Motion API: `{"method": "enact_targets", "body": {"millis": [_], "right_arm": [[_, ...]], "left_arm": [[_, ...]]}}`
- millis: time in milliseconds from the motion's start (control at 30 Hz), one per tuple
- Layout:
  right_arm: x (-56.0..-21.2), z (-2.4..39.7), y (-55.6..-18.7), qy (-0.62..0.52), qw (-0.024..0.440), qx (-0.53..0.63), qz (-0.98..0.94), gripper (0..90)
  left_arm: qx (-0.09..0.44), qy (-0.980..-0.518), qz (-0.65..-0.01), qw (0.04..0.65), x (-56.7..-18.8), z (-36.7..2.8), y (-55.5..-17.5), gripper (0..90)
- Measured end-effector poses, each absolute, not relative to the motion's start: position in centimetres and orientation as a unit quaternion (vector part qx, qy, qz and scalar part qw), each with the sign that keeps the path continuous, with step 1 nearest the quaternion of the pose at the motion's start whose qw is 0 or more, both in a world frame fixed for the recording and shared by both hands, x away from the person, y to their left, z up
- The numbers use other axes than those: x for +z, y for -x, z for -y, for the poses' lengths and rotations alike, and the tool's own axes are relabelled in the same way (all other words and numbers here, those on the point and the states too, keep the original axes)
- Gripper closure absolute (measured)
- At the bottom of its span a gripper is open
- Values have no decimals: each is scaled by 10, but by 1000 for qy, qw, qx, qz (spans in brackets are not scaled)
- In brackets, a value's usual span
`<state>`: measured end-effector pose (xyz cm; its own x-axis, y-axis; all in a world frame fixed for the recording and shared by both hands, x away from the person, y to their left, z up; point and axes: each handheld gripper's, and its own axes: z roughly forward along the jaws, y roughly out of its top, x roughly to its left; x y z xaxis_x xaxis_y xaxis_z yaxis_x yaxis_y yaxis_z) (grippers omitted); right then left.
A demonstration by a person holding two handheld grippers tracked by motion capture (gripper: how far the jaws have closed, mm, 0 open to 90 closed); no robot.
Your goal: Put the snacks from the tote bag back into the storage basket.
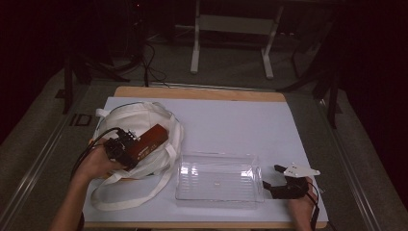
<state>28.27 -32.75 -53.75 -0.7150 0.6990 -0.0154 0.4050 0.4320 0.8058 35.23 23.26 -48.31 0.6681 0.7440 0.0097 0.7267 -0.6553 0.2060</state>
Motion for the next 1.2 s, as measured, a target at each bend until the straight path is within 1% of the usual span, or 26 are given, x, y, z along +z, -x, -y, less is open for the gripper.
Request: {"method": "enact_targets", "body": {"millis": [233, 567, 1200], "right_arm": [[-538, 327, -283, -333, 177, 415, -828, 148], [-538, 327, -283, -334, 176, 415, -828, 148], [-538, 327, -283, -333, 177, 415, -828, 148]], "left_arm": [[29, -909, -408, 72, -488, -230, -356, 391], [38, -912, -404, 63, -485, -227, -354, 425], [27, -908, -413, 56, -485, -228, -356, 409]]}}
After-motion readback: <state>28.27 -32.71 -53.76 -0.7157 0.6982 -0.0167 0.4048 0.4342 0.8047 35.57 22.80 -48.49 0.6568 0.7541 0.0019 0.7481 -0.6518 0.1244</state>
